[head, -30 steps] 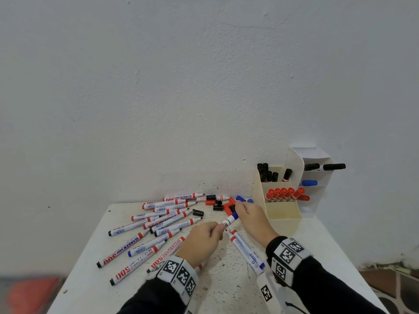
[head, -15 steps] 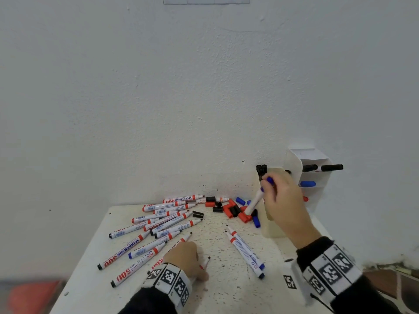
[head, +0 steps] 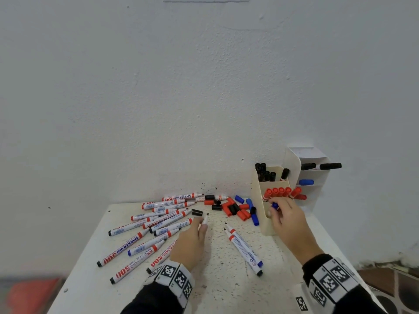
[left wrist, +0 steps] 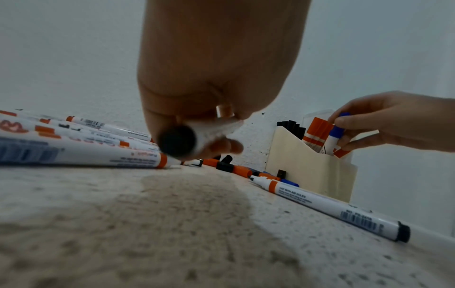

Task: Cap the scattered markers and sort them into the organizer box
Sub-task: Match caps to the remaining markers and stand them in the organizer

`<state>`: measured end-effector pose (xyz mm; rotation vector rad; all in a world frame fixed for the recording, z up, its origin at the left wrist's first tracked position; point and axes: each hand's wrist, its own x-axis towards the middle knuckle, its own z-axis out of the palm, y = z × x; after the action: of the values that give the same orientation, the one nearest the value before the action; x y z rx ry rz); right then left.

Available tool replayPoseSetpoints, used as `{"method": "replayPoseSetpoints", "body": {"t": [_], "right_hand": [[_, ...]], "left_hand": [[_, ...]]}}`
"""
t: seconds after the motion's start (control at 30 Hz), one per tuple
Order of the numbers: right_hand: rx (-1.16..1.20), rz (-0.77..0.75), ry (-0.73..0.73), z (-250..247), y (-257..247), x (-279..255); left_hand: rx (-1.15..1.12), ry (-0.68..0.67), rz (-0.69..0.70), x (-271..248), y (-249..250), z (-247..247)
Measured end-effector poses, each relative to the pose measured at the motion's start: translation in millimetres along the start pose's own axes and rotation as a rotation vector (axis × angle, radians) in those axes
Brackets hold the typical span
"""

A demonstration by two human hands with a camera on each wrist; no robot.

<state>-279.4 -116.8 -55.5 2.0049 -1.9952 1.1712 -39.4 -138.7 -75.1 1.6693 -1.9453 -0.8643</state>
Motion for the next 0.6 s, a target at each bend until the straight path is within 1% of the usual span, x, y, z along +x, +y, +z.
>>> {"method": "replayPoseSetpoints", "body": {"t": [0.1, 0.17, 0.23, 0.27, 0.3, 0.33, 0.4, 0.43, 0.47, 0.5, 0.53, 0.6], "right_hand": [[0.040, 0.035, -0.050, -3.3, -3.5, 2.6], [0.038, 0.053, -0.102, -4.1, -6.9, 3.0], [0.020, 0.066, -0.119, -4.2, -9.4, 2.1], [0.004, 0.083, -0.099, -4.8, -11.3, 1.3], [-0.017, 0.072, -0.036, -6.6, -15.2, 0.6], [-0.024, 0.014, 0.056, -7.7, -19.3, 0.1], [0.029, -0.169, 0.221, -11.3, -34.3, -1.1], [0.083, -0.243, 0.240, -11.2, -42.3, -1.4], [0.159, -0.287, 0.188, -9.7, -51.0, -2.4], [0.221, -0.278, 0.093, -6.6, -59.7, -3.4], [0.256, -0.228, -0.034, -1.6, -66.9, -4.4], [0.211, -0.049, -0.290, 15.5, -72.8, -3.7]], "left_hand": [[0.036, 0.032, 0.031, 0.7, 3.0, 4.1], [0.017, 0.048, 0.014, 1.7, 5.7, 6.7], [0.015, 0.044, -0.008, 3.9, 6.1, 9.0], [0.023, 0.042, -0.015, 5.5, 5.5, 10.0], [0.034, 0.046, -0.017, 6.9, 4.4, 10.5], [0.046, 0.058, -0.012, 7.8, 3.3, 10.8], [0.048, 0.084, 0.017, 8.0, 2.5, 10.6], [0.040, 0.087, 0.028, 7.6, 2.5, 10.1], [0.036, 0.087, 0.033, 7.8, 2.0, 9.7], [0.033, 0.087, 0.035, 8.2, 1.6, 9.3], [0.028, 0.091, 0.036, 9.1, 1.0, 9.7], [0.007, 0.098, 0.040, 9.8, 0.8, 11.2]]}}
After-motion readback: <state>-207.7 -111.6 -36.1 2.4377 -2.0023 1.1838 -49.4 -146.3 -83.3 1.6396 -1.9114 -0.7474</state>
